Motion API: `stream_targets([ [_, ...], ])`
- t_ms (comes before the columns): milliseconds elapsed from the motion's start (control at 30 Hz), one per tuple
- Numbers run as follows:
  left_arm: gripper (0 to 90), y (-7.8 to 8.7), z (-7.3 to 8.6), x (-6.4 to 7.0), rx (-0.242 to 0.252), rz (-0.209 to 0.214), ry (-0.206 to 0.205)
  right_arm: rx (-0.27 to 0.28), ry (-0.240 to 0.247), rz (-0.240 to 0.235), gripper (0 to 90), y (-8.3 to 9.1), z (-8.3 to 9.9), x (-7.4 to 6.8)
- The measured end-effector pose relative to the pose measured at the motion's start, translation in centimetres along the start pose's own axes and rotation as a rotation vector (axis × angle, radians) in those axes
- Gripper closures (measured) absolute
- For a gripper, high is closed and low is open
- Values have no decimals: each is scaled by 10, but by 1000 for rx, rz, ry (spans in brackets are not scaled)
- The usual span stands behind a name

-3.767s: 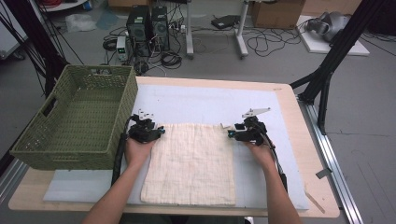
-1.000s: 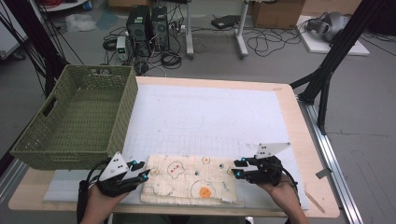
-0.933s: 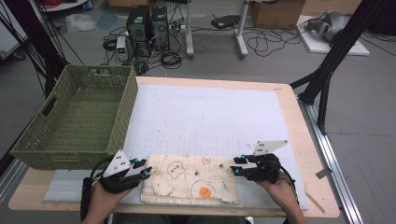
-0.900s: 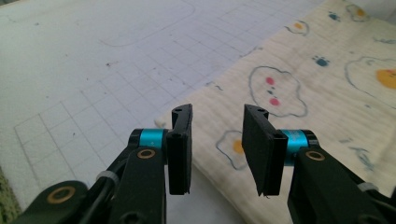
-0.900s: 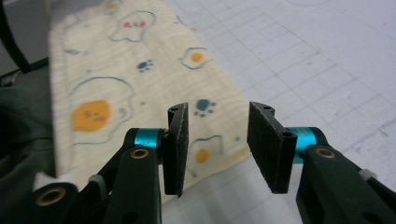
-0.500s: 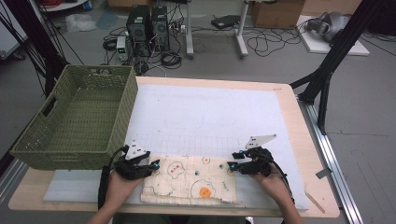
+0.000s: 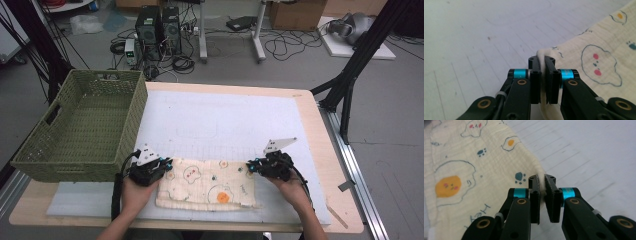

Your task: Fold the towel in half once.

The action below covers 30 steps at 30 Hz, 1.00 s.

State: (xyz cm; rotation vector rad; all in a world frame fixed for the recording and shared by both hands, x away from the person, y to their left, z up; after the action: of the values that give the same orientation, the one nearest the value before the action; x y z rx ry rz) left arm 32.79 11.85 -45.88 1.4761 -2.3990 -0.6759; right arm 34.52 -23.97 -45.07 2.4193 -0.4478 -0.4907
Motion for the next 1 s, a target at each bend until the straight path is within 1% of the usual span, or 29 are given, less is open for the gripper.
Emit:
stream_targets([
  [33,842,-6,-6,-2,8,-8,16,8,-4,11,836,2,-4,4],
  [67,842,-11,-11,-4,22,-13,42,11,-8,26,835,4,-7,9],
  [100,841,-16,-15,-7,31,-26,60,19,-10,42,835,6,-11,14],
  [167,841,-26,-24,-10,37,-48,58,30,-22,69,833,10,-18,25],
  [233,839,-34,-30,-11,57,-62,59,43,-28,88,825,10,-23,34],
  [267,832,-38,-32,-12,50,-65,54,42,-33,102,810,9,-24,39],
  [300,808,-42,-33,-13,41,-83,48,50,-41,117,751,8,-25,44],
  [333,750,-44,-32,-15,34,-105,43,66,-55,139,664,6,-25,49],
  [367,686,-45,-31,-17,20,-115,44,73,-69,150,649,6,-25,53],
  [433,632,-44,-29,-19,5,-117,31,65,-87,151,628,5,-22,56],
  [500,615,-38,-27,-19,10,-111,14,66,-93,126,625,6,-21,52],
  [533,613,-34,-26,-19,8,-98,2,63,-83,120,625,7,-20,48],
  [567,611,-29,-24,-17,8,-80,-9,59,-67,119,625,8,-20,43],
  [600,611,-26,-22,-15,6,-68,-17,68,-50,106,626,9,-20,35],
  [633,611,-22,-20,-13,8,-48,-25,69,-44,95,627,9,-19,31],
  [700,614,-13,-13,-8,14,-21,-46,46,-22,83,626,9,-14,19],
  [767,616,-8,-6,-4,-4,20,-51,32,-5,70,627,8,-7,7],
  [833,620,-2,-1,-2,-10,39,-77,23,8,58,628,8,0,-3],
  [900,626,2,2,0,-14,59,-89,17,9,46,628,8,8,-10],
  [933,626,5,4,1,-16,71,-102,18,13,44,628,8,10,-12],
  [1000,641,7,7,4,-26,108,-95,11,6,21,628,6,17,-17],
])
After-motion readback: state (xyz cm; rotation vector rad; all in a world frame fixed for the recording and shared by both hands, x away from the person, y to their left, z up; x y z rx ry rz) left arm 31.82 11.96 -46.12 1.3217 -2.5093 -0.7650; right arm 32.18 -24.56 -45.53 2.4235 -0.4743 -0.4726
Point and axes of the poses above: each handheld gripper's, and its own axes: y roughly backward along the jaws, z roughly out of its underside, x roughly to its right, the point moved 4 cm from there along -y, roughly forward along the jaws, and after that the axes turned 10 degrees about -z, right-handed, at the moved point
